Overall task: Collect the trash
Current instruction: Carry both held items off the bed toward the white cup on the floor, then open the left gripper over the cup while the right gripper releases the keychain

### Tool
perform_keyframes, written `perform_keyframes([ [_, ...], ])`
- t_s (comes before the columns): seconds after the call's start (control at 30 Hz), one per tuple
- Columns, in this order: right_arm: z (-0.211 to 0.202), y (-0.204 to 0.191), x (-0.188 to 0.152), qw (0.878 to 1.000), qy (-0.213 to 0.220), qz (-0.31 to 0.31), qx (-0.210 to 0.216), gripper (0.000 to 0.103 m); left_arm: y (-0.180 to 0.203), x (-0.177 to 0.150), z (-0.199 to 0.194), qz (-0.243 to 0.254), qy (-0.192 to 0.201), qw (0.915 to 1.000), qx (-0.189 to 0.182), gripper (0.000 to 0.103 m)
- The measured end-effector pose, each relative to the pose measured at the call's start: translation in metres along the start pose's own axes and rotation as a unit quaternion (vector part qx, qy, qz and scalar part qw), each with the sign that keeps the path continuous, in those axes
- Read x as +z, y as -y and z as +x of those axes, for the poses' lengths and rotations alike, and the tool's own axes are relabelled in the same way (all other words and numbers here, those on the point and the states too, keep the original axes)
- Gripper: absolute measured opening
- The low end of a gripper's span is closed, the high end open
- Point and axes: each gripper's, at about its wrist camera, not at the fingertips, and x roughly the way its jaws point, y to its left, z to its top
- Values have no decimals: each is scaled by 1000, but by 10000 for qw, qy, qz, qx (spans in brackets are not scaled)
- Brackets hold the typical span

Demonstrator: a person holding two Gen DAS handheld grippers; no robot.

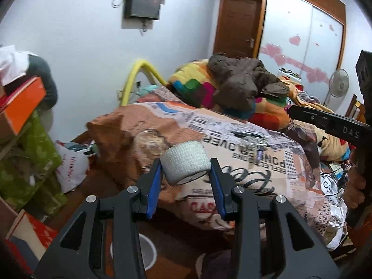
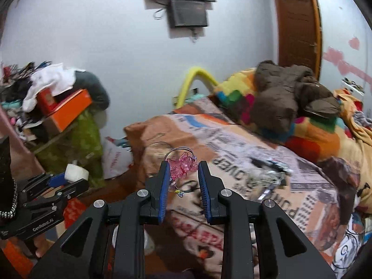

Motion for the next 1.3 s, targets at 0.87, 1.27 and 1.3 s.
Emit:
perform_keyframes([
  [0.87, 115, -164, -62, 9780, -1430, -941, 1196, 23, -163, -115, 17, -1124, -1007, 9853, 798, 40],
  [1.27, 201, -186, -125, 9484, -2689, -779, 1487, 23, -204, -197, 97, -1694, -2244, 9570, 710, 40],
  [1.3, 207, -186, -130, 9462, -2769, -770, 1488, 23, -206, -203, 104, -1726, -2336, 9543, 696, 40],
])
